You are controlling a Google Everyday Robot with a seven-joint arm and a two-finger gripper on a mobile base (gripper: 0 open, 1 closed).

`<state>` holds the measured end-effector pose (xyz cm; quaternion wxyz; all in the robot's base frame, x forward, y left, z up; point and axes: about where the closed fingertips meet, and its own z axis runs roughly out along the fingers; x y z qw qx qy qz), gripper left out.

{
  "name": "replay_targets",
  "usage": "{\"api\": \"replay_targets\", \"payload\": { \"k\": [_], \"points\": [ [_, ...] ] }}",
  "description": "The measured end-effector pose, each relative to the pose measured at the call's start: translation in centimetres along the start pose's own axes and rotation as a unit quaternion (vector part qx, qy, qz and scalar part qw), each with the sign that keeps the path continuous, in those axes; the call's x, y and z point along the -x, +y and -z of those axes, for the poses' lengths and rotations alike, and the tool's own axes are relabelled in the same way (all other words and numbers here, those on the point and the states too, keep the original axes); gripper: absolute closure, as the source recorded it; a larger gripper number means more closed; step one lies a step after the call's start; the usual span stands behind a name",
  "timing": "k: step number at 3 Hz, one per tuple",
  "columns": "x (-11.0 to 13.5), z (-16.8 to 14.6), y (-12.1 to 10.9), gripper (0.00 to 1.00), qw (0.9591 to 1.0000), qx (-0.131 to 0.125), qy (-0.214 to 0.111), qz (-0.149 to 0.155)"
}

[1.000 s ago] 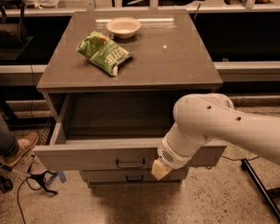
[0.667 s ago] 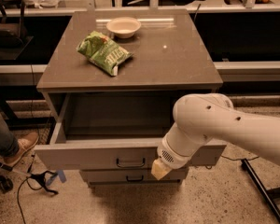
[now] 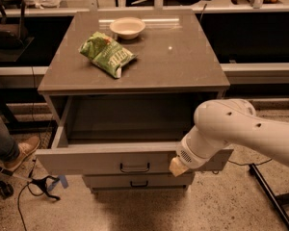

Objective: Close top drawer

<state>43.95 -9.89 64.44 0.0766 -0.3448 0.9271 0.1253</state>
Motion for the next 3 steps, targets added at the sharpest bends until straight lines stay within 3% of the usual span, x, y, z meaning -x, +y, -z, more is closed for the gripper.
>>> {"api": "replay_targets", "payload": {
  "k": [1, 2, 3],
  "points": [
    [0.1, -0.2, -3.6, 1.00, 0.9992, -0.017, -0.027, -0.024],
    [1.4, -0.7, -7.3, 1.00, 0.9948, -0.029, -0.081, -0.055],
    [3.3, -1.0, -9.0, 1.00, 0.9905, -0.036, -0.115, -0.066]
  ]
}}
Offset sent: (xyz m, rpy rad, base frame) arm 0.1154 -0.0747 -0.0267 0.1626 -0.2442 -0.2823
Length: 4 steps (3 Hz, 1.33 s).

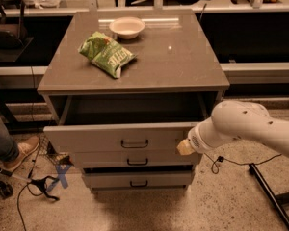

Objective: Close top drawer

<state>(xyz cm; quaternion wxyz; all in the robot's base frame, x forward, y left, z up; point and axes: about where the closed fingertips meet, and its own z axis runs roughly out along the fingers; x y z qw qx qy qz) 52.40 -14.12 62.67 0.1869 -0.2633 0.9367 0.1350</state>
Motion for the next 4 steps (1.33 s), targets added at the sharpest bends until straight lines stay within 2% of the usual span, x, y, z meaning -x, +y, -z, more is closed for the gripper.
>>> {"api": "replay_targets", "payload": {
  "k": [2, 3, 4],
  "points": [
    [6.8, -2.6, -2.6, 1.00, 0.9977, -0.012, -0.065, -0.013],
    [7.8, -2.7, -2.9, 1.00, 0.9965, -0.017, -0.079, -0.019],
    [6.1, -1.0, -2.8, 1.00, 0.9939, -0.024, -0.094, -0.051]
  ]
}}
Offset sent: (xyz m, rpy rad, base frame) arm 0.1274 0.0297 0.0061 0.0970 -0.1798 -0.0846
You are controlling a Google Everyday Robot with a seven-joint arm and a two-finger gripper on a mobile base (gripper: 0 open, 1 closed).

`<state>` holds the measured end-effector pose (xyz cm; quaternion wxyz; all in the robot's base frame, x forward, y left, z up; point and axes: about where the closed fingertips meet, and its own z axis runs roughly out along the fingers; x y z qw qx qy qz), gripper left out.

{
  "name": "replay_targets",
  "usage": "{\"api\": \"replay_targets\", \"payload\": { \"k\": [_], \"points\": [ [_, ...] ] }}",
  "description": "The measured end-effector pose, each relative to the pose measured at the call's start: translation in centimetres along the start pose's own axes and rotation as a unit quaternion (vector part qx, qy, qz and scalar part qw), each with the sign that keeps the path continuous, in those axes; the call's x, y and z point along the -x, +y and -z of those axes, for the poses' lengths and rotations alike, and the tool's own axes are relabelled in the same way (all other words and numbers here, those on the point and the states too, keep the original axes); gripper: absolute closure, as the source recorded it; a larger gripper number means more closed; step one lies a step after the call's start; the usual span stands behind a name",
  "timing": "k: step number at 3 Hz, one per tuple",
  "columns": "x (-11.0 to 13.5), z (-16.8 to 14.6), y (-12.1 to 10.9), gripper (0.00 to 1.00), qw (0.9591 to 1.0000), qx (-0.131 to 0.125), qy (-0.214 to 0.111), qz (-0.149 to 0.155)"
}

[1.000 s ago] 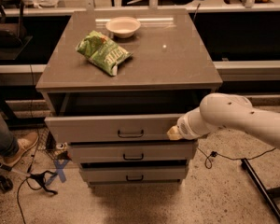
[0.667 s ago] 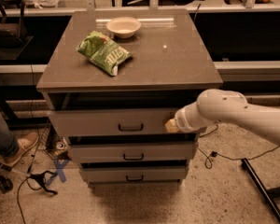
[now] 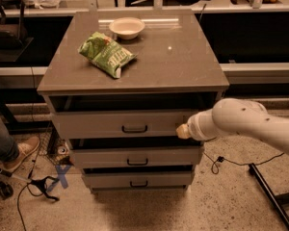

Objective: Close top drawer

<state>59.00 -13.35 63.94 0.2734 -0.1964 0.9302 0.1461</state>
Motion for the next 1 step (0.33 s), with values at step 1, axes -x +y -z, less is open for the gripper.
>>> {"api": "replay_targets", "payload": {
  "k": [1],
  "points": [
    [-3.77, 3.28, 0.69, 1.00, 0.9995, -0.008, 0.009, -0.029]
  ]
}}
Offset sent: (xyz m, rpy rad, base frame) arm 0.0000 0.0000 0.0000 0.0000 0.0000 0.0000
